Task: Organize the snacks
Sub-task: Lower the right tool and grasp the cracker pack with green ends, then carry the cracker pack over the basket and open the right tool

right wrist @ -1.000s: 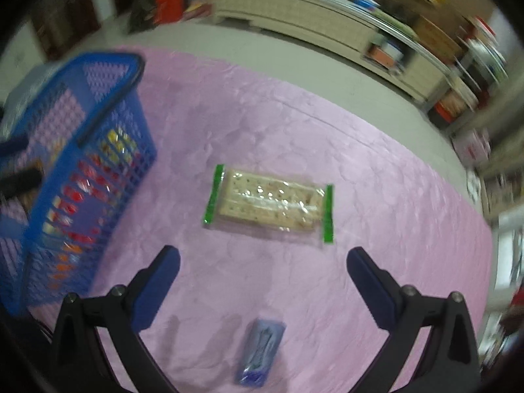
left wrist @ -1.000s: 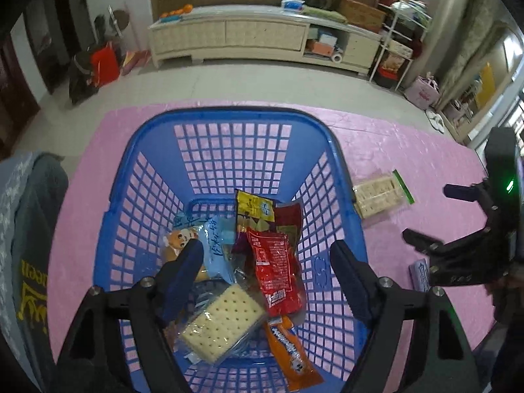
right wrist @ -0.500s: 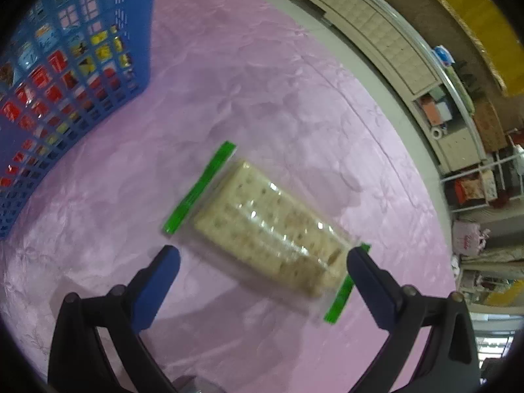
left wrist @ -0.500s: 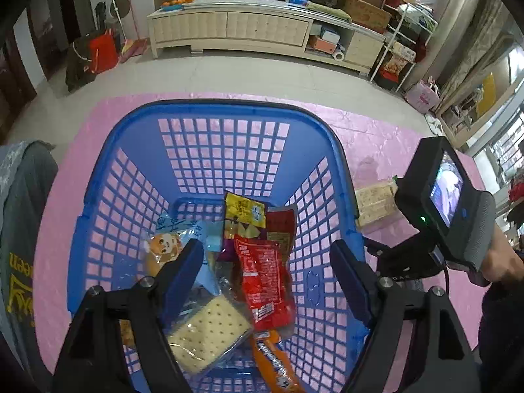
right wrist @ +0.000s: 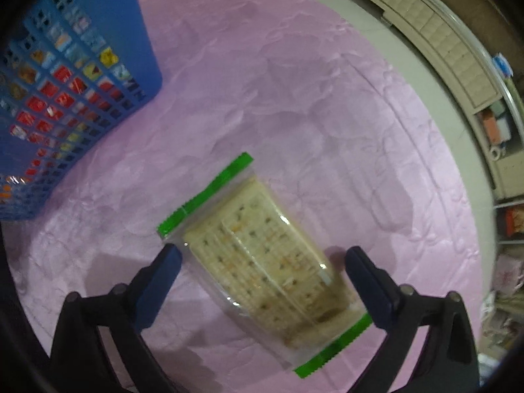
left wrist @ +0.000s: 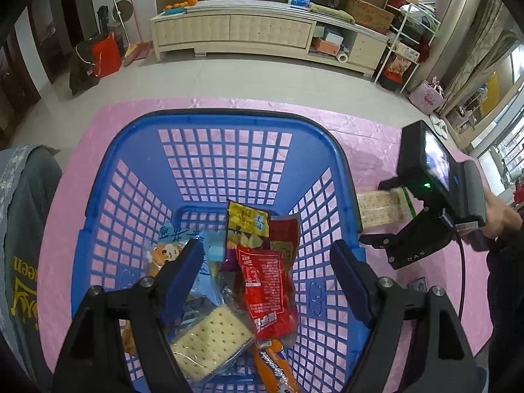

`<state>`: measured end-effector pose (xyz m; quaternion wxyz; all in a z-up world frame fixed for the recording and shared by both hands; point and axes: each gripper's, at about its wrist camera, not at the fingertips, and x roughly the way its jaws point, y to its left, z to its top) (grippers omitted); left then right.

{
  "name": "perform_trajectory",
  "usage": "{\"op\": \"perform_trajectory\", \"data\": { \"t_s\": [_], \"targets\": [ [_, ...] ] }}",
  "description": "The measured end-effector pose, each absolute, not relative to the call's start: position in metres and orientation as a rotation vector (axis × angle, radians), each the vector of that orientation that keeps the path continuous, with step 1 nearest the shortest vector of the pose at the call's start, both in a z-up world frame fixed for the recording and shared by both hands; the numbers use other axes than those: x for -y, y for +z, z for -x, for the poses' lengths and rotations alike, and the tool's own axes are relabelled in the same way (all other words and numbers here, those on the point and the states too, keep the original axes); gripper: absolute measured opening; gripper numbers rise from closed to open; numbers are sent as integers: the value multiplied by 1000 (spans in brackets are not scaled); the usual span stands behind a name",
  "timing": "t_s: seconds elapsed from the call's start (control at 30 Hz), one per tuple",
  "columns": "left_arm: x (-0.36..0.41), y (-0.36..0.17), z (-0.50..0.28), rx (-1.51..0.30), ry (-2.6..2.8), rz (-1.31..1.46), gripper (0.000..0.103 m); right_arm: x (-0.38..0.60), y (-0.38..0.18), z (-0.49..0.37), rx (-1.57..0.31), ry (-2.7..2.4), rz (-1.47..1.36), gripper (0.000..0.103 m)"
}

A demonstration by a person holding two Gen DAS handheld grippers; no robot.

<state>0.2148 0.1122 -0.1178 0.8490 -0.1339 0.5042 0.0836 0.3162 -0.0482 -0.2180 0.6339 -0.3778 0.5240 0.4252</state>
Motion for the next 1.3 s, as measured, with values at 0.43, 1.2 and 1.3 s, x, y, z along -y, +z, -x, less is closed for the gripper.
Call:
{"op": "perform_trajectory", "data": {
  "t_s": [0.43, 1.2, 1.3],
  "targets": [
    [-99, -110, -192, -994, 162, 175, 78, 90, -191, -243, -1064, 909, 760, 66],
    [-107, -43, -110, -814, 133, 90, 78, 66, -37, -140, -743, 865, 553, 66],
    [-120, -31, -92, -777, 125, 105, 78, 51, -23, -125, -727, 865, 533, 66]
  ]
}}
